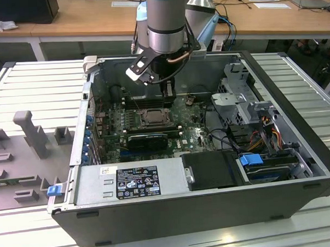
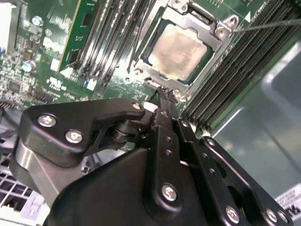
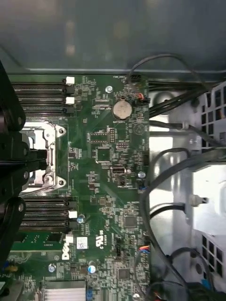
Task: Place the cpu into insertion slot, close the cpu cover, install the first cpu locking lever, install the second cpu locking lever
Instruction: 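Close the cpu cover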
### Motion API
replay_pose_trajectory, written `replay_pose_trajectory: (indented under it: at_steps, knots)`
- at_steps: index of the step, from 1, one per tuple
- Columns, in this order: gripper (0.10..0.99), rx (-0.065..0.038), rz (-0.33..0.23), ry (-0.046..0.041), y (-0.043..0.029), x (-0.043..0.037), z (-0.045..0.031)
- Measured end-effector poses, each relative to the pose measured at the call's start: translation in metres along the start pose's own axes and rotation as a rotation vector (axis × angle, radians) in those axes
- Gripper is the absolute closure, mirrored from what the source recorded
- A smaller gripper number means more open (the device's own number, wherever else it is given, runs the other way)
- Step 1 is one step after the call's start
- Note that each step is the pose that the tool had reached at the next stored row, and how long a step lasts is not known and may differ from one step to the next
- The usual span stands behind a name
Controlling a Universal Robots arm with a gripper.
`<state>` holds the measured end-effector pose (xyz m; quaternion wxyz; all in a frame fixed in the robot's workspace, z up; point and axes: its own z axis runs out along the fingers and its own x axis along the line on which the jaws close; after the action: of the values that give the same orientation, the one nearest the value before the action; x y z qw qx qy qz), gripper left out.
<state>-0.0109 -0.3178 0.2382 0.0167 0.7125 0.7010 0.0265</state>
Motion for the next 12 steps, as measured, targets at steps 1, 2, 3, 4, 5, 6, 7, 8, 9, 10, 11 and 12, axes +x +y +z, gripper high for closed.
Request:
replay_pose_trajectory:
  at_steps: [1,2,3,4,5,6,7,8,9,10,11,12]
  knots:
    - [0.980,0.000,0.000,0.0000,-0.0008,0.0000,0.0016]
    - [0.980,0.000,0.000,0.0000,-0.0017,-0.0001,0.0035]
    - [0.980,0.000,0.000,0.0001,-0.0029,0.0000,0.0060]
    - [0.980,0.000,-0.001,0.0001,-0.0039,0.0000,0.0065]
    - [0.980,0.000,-0.001,0.0002,-0.0057,-0.0001,0.0068]
    - [0.980,0.000,-0.003,0.0005,-0.0131,-0.0001,0.0073]
    - [0.980,0.000,-0.004,0.0006,-0.0164,-0.0001,0.0072]
    - [0.980,0.000,-0.004,0.0007,-0.0190,-0.0002,0.0070]
    - [0.980,0.000,-0.004,0.0011,-0.0206,-0.0002,0.0070]
    - [0.980,0.000,-0.004,0.0021,-0.0228,-0.0002,0.0068]
    - [0.980,0.000,-0.004,0.0031,-0.0239,-0.0002,0.0068]
    - [0.980,0.000,-0.003,0.0036,-0.0246,-0.0002,0.0068]
